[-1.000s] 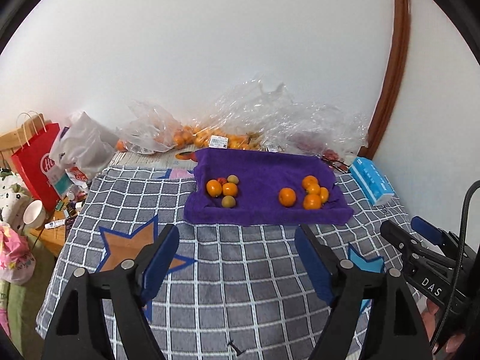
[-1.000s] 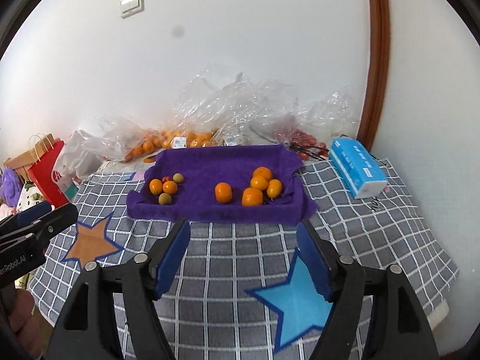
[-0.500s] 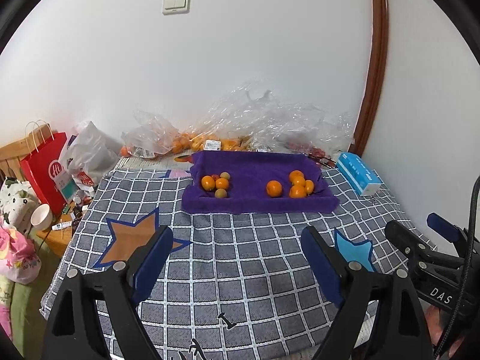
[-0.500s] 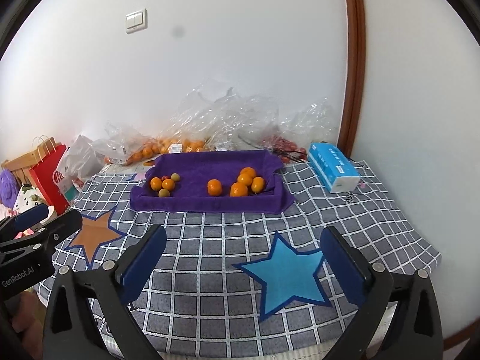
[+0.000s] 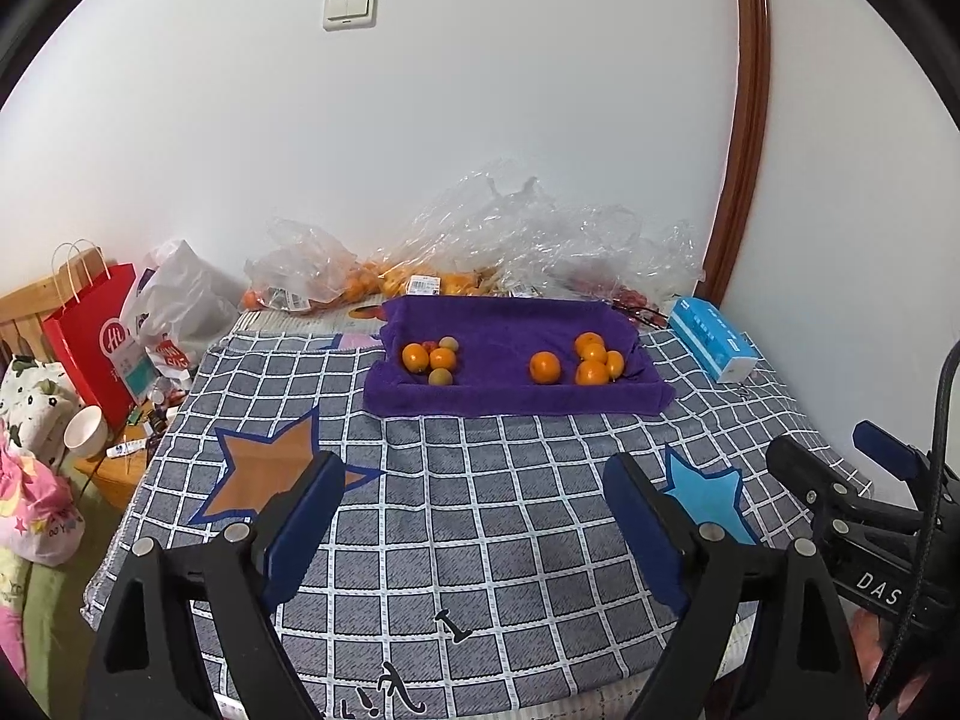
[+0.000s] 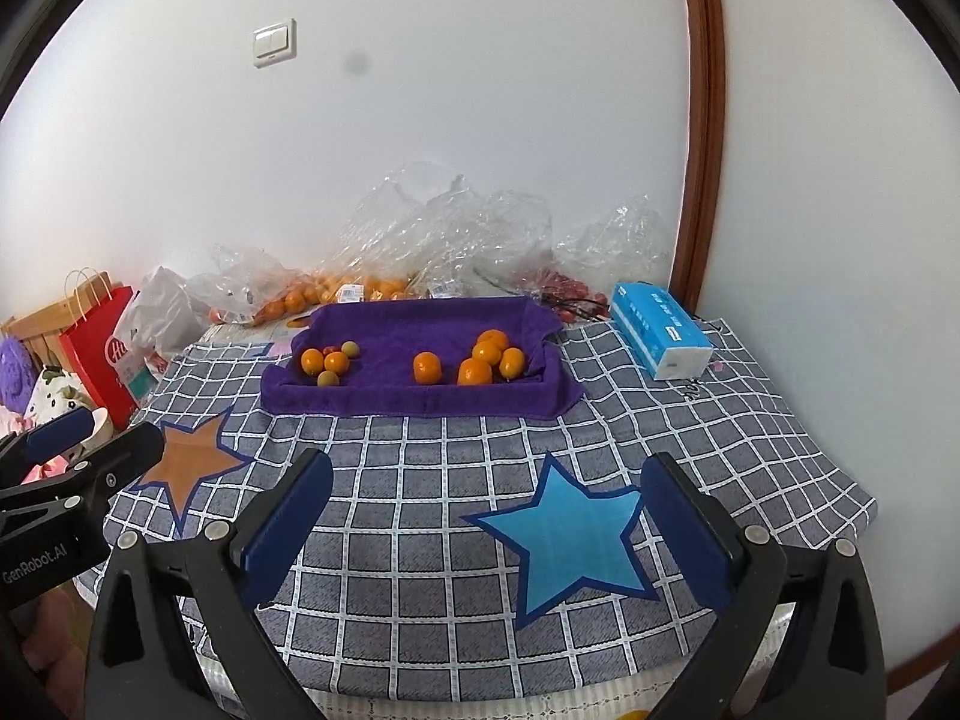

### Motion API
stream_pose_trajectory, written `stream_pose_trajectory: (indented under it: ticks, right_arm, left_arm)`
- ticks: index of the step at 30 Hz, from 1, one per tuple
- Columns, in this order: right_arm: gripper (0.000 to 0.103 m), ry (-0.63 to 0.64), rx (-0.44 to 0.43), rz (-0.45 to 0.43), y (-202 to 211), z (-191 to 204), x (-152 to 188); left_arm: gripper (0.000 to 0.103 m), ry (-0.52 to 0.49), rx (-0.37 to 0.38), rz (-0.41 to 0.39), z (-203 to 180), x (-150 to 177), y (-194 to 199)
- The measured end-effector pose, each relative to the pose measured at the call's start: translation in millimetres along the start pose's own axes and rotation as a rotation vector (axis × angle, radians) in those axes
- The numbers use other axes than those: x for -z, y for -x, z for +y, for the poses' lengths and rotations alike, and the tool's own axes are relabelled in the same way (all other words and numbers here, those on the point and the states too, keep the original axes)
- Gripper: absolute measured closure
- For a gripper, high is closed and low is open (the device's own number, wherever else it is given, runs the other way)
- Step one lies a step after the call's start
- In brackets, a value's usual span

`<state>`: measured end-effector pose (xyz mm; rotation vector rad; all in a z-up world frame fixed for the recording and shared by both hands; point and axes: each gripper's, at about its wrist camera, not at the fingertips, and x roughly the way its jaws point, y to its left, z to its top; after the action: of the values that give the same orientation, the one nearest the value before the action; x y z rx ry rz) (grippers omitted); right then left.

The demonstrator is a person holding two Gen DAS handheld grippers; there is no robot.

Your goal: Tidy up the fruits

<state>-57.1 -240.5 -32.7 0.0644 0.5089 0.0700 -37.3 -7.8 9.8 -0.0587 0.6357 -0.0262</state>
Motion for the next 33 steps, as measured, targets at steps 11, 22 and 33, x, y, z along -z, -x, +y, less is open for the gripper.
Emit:
stream_pose_trajectory:
  ticks: [11,22,33]
  right_arm:
    - [0.002,-0.004,0.003,-0.005,3,-3,3]
    - [0.002,-0.007,0.005,-0.010,7,-4,4]
    - [0.002,-0.009,0.006,-0.017,11,-3,3]
  left_arm:
    - [0.015,0.008,0.000,0.005,4,1,-1]
    - [0.015,0.009,-0.001,0.004,3,1,0]
    - [0.015,0.009,-0.001,0.003,2,1,1]
